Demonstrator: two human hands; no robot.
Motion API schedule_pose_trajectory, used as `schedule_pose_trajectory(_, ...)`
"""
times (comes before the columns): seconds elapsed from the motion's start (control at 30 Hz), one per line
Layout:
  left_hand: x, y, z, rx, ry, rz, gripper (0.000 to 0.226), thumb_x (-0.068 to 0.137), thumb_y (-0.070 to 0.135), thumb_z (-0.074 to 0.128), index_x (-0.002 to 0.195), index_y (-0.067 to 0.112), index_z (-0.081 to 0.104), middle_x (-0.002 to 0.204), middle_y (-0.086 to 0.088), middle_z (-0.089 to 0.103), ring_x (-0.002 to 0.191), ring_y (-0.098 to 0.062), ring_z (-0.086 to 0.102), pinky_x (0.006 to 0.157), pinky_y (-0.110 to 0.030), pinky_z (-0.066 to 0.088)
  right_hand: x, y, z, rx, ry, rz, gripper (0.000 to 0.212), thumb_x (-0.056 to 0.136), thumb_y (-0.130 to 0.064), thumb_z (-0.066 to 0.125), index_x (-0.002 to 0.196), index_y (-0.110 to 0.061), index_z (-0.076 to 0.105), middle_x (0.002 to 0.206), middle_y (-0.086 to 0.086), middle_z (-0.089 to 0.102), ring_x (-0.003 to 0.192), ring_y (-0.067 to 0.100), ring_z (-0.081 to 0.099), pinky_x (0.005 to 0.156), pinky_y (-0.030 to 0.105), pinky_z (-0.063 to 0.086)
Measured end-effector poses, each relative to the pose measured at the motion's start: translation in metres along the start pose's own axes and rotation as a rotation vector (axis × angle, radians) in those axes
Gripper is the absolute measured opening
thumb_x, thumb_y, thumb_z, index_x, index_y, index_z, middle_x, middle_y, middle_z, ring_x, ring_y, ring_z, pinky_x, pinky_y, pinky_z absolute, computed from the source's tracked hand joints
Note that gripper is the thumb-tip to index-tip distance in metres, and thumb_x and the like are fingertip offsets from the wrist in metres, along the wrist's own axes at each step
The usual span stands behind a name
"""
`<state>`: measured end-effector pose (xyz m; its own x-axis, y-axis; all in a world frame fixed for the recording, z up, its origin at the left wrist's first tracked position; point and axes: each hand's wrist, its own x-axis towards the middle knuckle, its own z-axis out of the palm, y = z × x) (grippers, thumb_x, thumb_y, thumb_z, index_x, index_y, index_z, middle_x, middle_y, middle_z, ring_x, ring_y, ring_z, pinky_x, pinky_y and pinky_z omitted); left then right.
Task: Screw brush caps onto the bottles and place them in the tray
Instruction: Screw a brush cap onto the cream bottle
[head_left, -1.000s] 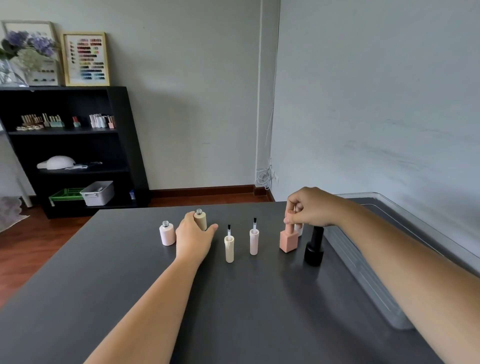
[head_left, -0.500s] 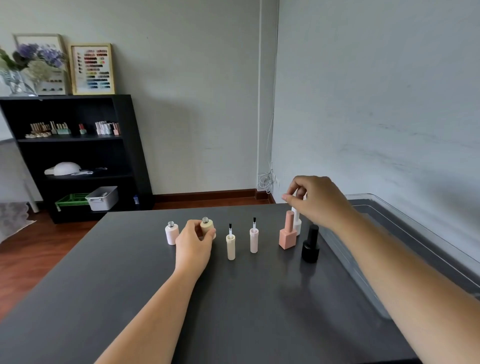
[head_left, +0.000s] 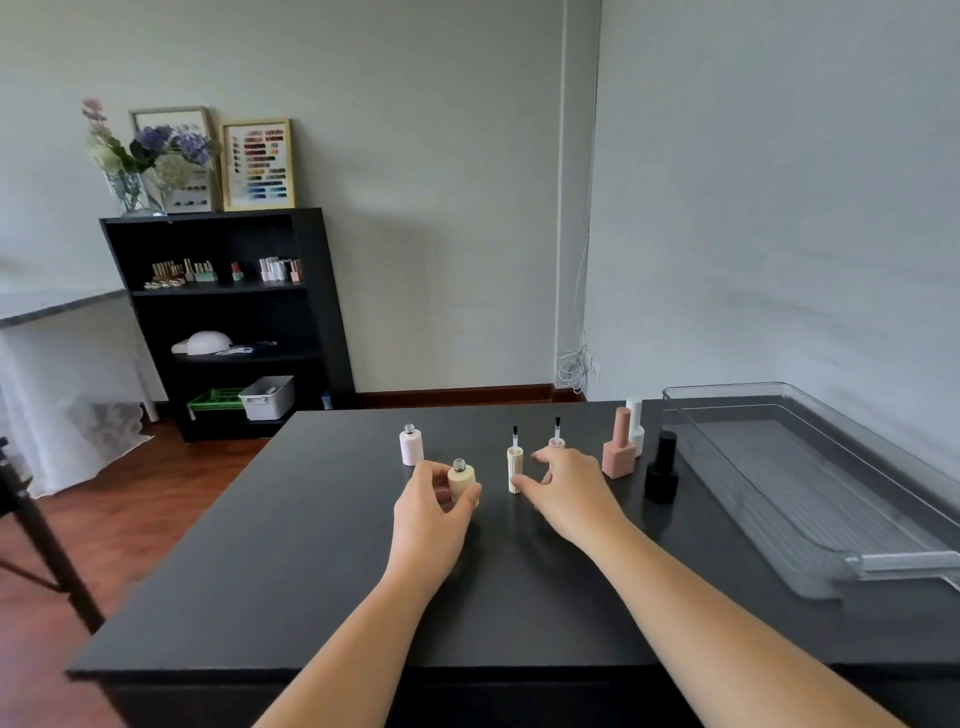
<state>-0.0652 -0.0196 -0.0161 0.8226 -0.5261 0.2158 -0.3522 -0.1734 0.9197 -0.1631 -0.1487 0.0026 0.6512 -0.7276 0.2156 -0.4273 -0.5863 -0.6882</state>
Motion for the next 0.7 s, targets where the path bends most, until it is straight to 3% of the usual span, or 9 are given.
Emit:
schedule_pose_trajectory(0.1,-0.004,-0.001,-0.003,0.006,-0.014,0.005,0.018,0.085,0.027,0.067,0.090,0.033,0.050,0.095,0.013,0.062,0.089,-0.004,0.059,0.069,-0.015,0.042,0.004,-0.003,0.011,0.014,0.008,0.049,0.049,0.085,-0.040,0.064,0.126,-0.015,0.056,0.104,0.013,0.068,0.087,0.020,0.066,0.079,0.031,0.052)
schedule_pose_trajectory(0.33,-0.001,-0.001,-0.003,0.007,-0.035,0.009,0.019,0.084,0.028,0.069,0.090,0.030,0.051,0.094,0.012,0.062,0.086,-0.004,0.059,0.066,-0.013,0.042,0.007,-0.011,0.023,-0.009,0.100,0.036,0.022,0.089,-0.029,0.062,0.102,-0.012,0.064,0.096,0.009,0.067,0.093,0.023,0.063,0.076,0.032,0.050)
schedule_pose_trajectory(0.47,0.000,-0.004,-0.004,-0.026,-0.032,0.001,0.019,0.083,0.029,0.070,0.089,0.031,0.052,0.093,0.013,0.063,0.086,-0.004,0.060,0.066,-0.013,0.042,-0.003,-0.008,0.020,0.065,0.139,-0.065,0.013,0.089,-0.030,0.061,0.085,-0.018,0.059,0.081,-0.001,0.057,0.079,0.015,0.056,0.059,0.018,0.037)
schedule_pose_trajectory(0.53,0.000,-0.004,-0.004,-0.033,-0.044,0.003,0.018,0.083,0.030,0.070,0.090,0.032,0.053,0.093,0.014,0.063,0.087,-0.004,0.060,0.066,-0.013,0.042,-0.011,-0.004,0.017,0.127,0.177,-0.120,0.018,0.093,-0.030,0.055,0.077,-0.020,0.051,0.082,-0.004,0.051,0.074,0.011,0.051,0.059,0.012,0.033)
schedule_pose_trajectory(0.7,-0.001,-0.003,-0.003,-0.013,-0.062,0.047,0.015,0.082,0.030,0.070,0.087,0.034,0.057,0.090,0.016,0.063,0.084,0.000,0.059,0.062,-0.010,0.040,-0.032,0.008,0.009,0.382,-0.005,-0.125,0.022,0.099,-0.036,0.037,0.092,-0.022,0.052,0.065,-0.002,0.059,0.053,0.008,0.056,0.056,0.022,0.046)
